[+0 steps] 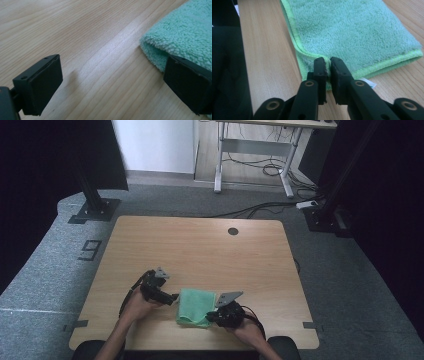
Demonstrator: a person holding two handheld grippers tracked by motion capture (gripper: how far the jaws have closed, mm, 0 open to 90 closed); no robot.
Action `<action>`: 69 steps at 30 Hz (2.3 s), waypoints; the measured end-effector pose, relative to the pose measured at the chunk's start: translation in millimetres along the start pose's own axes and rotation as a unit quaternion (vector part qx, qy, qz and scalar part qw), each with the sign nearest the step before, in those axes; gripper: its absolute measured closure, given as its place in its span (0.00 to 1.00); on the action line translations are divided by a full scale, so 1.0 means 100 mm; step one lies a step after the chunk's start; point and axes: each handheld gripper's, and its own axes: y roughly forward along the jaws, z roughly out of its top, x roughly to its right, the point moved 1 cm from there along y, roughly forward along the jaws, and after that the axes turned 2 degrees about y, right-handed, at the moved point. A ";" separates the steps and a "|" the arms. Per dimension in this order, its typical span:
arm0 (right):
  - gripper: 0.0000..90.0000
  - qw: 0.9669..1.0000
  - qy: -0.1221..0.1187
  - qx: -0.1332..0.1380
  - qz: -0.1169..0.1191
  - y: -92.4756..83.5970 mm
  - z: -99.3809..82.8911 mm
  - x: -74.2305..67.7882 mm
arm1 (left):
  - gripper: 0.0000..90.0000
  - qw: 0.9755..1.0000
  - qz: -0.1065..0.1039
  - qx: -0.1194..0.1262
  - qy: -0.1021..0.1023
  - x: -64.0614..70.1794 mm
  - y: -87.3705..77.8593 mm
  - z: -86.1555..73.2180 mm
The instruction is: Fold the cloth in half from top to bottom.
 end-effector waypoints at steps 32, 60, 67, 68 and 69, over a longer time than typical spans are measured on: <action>0.37 0.996 0.037 0.060 -0.060 -0.39 0.19 0.20 | 0.03 0.998 -0.002 0.060 0.035 0.34 -0.22 0.13; 0.62 0.999 -0.014 0.024 0.023 0.12 0.35 -0.17 | 0.04 0.999 -0.017 0.035 0.030 0.44 -0.26 -0.30; 0.77 0.999 -0.036 0.020 0.021 0.32 0.44 -0.28 | 0.04 0.999 -0.015 0.026 0.035 0.50 -0.21 -0.40; 0.91 0.999 -0.039 0.017 0.020 0.35 0.45 -0.29 | 0.04 0.999 -0.014 0.024 0.037 0.50 -0.19 -0.41; 0.94 0.999 -0.041 0.017 0.017 0.36 0.45 -0.30 | 0.04 0.999 -0.010 0.015 0.045 0.51 -0.16 -0.41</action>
